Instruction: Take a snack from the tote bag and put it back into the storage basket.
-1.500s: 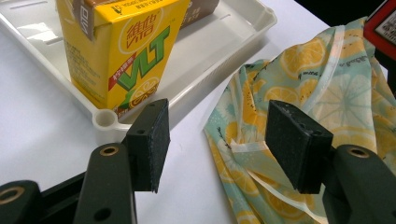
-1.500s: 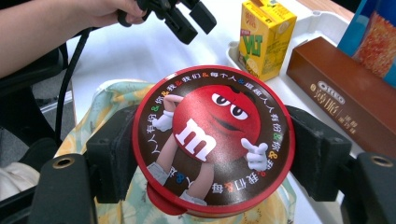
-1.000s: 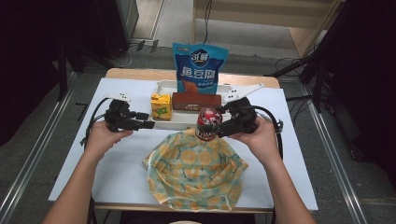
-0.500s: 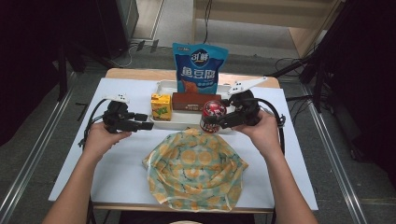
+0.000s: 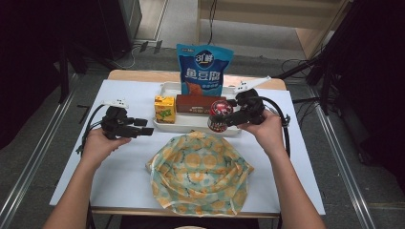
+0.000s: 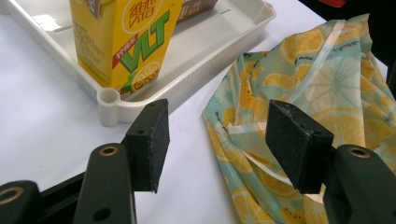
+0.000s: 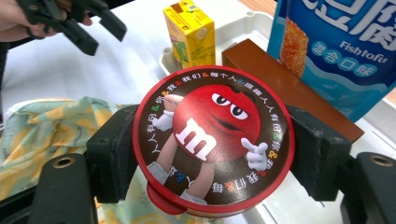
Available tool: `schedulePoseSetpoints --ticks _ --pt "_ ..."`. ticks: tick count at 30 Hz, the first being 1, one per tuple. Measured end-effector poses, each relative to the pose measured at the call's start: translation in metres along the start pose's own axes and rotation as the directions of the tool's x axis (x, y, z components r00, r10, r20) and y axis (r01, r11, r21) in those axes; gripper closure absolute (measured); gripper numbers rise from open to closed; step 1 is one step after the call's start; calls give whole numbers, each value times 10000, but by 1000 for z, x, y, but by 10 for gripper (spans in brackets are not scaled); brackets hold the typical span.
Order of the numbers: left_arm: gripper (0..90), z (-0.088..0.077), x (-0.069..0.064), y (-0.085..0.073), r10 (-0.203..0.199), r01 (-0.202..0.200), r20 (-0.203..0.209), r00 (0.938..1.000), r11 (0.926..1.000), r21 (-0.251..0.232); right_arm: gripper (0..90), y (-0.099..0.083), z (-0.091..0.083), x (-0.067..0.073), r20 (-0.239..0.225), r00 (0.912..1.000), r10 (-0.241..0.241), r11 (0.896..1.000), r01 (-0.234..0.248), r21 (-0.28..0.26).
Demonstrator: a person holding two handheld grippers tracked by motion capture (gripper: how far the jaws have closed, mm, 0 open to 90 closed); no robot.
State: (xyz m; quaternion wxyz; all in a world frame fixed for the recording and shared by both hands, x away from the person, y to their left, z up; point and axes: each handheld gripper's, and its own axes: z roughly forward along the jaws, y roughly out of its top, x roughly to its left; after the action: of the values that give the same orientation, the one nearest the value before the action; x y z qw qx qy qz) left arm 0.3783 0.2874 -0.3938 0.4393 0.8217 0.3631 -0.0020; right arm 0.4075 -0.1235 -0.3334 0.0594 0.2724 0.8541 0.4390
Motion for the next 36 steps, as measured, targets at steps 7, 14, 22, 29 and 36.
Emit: schedulePoseSetpoints --ticks 7,14,22,29,36 --pt "402 -4 1 -3 -46 45 -80 10000 10000 -31 267 -4 6 -10 122 9998 154 9998 -152 -89" --pt "403 -6 0 -6 -78 78 -98 9999 10000 -46 267 -7 12 -18 205 9995 233 9996 -229 -182" --pt "402 -5 -1 -6 -44 44 -112 9999 10000 6 267 -13 18 -26 275 9989 385 9986 -375 -386" --pt "402 -6 -1 -6 -43 42 -134 9999 10000 -52 268 -22 28 -34 565 9970 533 9982 -517 -304" --pt "403 -7 0 -6 -42 41 -98 9999 9999 -107 267 -27 36 -41 861 9946 583 9981 -564 -245"
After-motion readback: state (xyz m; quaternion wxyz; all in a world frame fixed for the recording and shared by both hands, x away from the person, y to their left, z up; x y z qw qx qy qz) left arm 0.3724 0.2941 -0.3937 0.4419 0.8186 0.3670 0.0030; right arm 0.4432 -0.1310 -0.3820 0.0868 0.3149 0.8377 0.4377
